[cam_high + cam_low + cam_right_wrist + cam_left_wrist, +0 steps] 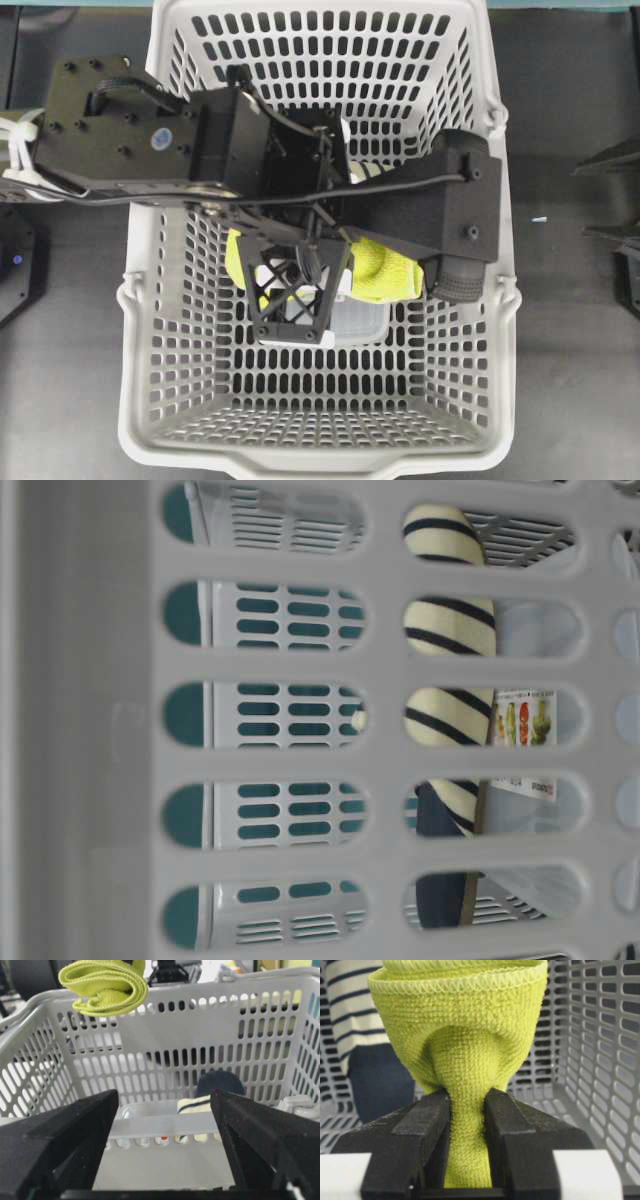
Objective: Pick up the yellow cloth from the shopping basket with the left arm.
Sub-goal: 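Lift the gripped yellow cloth upward out of the basket with the left gripper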
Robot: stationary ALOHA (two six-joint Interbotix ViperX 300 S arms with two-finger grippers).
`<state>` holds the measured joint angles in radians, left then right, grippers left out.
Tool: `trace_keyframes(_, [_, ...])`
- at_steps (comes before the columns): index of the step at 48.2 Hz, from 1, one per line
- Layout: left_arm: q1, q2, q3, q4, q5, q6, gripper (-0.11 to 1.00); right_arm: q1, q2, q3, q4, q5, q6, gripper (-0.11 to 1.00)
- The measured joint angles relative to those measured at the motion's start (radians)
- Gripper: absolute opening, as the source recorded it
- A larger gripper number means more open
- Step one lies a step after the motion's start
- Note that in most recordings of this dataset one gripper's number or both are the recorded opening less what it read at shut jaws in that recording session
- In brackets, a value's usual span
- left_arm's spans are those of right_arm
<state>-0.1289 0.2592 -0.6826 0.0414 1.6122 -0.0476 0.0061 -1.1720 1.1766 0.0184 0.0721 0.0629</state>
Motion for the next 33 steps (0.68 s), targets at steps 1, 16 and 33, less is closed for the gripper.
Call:
trace_keyframes(1, [0.000, 0.000, 0.000, 0.000, 0.000, 0.000, 0.18, 0.000, -0.002, 0.000, 0.002, 0.000, 0.000, 0.72])
trace_keyframes(16, [-0.002, 0.000, 0.000, 0.000, 0.002, 0.002, 0.18, 0.000, -0.014, 0.000, 0.002, 0.000, 0.003, 0.72])
trace_keyframes(33, [-0.002, 0.000, 0.000, 0.000, 0.029, 0.000, 0.18, 0.000, -0.017, 0.002, 0.000, 0.000, 0.003, 0.72])
